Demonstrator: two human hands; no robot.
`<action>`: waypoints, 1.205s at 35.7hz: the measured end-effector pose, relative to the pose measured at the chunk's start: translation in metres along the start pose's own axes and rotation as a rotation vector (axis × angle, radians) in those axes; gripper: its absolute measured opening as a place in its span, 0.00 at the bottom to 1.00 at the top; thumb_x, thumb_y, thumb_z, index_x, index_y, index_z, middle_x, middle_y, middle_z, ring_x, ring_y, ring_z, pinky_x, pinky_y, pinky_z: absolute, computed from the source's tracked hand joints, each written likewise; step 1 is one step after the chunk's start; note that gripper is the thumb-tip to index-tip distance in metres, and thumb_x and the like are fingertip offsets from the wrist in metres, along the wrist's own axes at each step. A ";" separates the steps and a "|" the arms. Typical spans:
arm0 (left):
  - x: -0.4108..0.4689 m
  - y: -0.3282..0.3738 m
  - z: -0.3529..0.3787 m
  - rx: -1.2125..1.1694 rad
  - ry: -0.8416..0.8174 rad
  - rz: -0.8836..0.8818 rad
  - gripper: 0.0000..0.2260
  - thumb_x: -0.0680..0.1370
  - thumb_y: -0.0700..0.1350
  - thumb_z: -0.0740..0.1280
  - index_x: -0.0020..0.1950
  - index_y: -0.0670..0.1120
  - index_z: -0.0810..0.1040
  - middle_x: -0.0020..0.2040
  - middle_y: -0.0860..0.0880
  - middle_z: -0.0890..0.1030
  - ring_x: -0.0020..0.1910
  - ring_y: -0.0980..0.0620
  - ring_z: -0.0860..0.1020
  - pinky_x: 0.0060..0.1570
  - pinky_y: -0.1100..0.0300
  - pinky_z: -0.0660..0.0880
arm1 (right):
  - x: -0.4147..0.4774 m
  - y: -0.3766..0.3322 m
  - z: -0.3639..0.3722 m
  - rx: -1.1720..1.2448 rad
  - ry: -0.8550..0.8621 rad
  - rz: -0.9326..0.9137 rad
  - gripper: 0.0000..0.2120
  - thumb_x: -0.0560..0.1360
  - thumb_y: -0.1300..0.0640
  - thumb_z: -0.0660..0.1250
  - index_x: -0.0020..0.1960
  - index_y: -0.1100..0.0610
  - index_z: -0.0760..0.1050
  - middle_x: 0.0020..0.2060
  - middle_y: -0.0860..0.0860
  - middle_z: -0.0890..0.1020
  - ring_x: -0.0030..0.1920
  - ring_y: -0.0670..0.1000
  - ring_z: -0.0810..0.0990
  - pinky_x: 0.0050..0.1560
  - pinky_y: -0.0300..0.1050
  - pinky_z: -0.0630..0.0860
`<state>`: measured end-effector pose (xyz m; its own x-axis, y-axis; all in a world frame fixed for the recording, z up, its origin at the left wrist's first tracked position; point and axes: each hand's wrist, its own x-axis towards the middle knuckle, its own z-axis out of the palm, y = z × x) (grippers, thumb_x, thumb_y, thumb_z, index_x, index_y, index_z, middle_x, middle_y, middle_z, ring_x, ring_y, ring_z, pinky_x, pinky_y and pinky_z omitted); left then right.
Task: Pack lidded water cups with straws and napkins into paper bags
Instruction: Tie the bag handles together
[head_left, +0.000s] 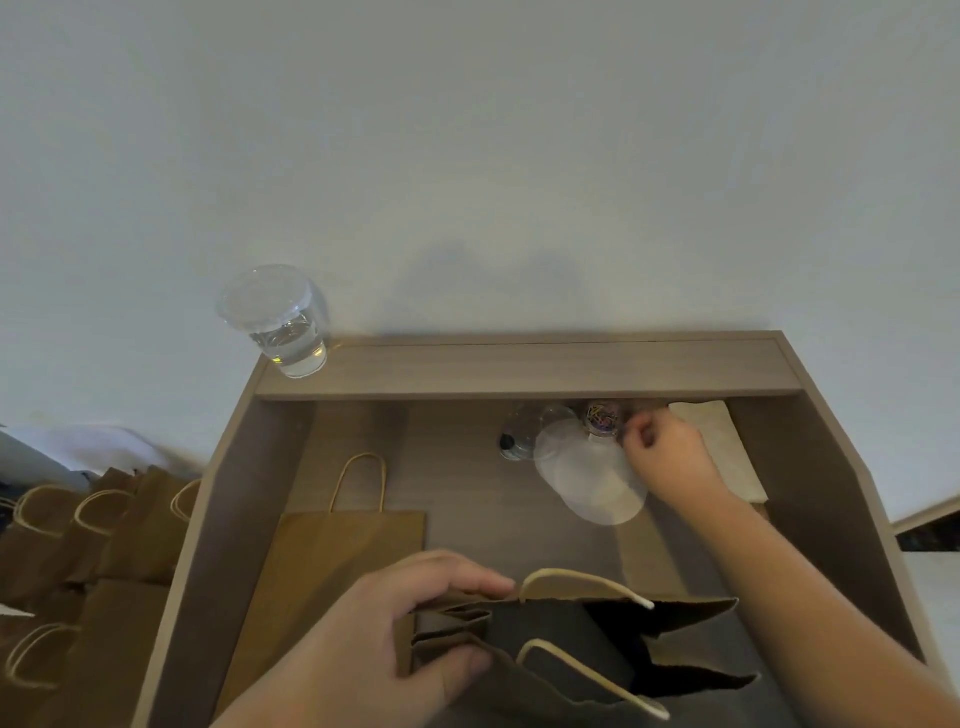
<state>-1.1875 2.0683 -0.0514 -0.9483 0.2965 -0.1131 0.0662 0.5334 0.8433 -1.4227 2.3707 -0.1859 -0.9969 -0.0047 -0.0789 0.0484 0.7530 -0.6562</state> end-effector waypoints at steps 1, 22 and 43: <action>-0.002 -0.002 0.000 -0.006 0.003 0.005 0.19 0.79 0.56 0.75 0.69 0.63 0.79 0.64 0.60 0.82 0.63 0.59 0.82 0.62 0.63 0.78 | -0.013 0.003 -0.004 0.050 -0.008 0.009 0.02 0.82 0.55 0.68 0.51 0.50 0.78 0.35 0.47 0.81 0.35 0.46 0.79 0.35 0.43 0.73; 0.058 0.057 -0.003 -0.129 0.234 0.021 0.06 0.80 0.48 0.74 0.54 0.59 0.88 0.43 0.57 0.88 0.45 0.50 0.85 0.50 0.55 0.82 | -0.155 -0.106 -0.097 0.720 -0.429 -0.317 0.07 0.84 0.48 0.69 0.48 0.45 0.82 0.27 0.47 0.73 0.27 0.48 0.68 0.29 0.38 0.68; 0.061 0.058 0.001 0.003 0.093 0.072 0.05 0.82 0.55 0.71 0.47 0.60 0.85 0.37 0.58 0.83 0.34 0.62 0.75 0.39 0.58 0.72 | -0.172 -0.120 -0.095 0.279 -0.228 -0.508 0.11 0.79 0.50 0.74 0.57 0.36 0.79 0.47 0.39 0.86 0.50 0.45 0.85 0.48 0.43 0.83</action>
<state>-1.2408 2.1179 -0.0101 -0.9658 0.2594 -0.0026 0.1362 0.5157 0.8459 -1.2632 2.3430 -0.0223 -0.8627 -0.4809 0.1564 -0.3832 0.4198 -0.8227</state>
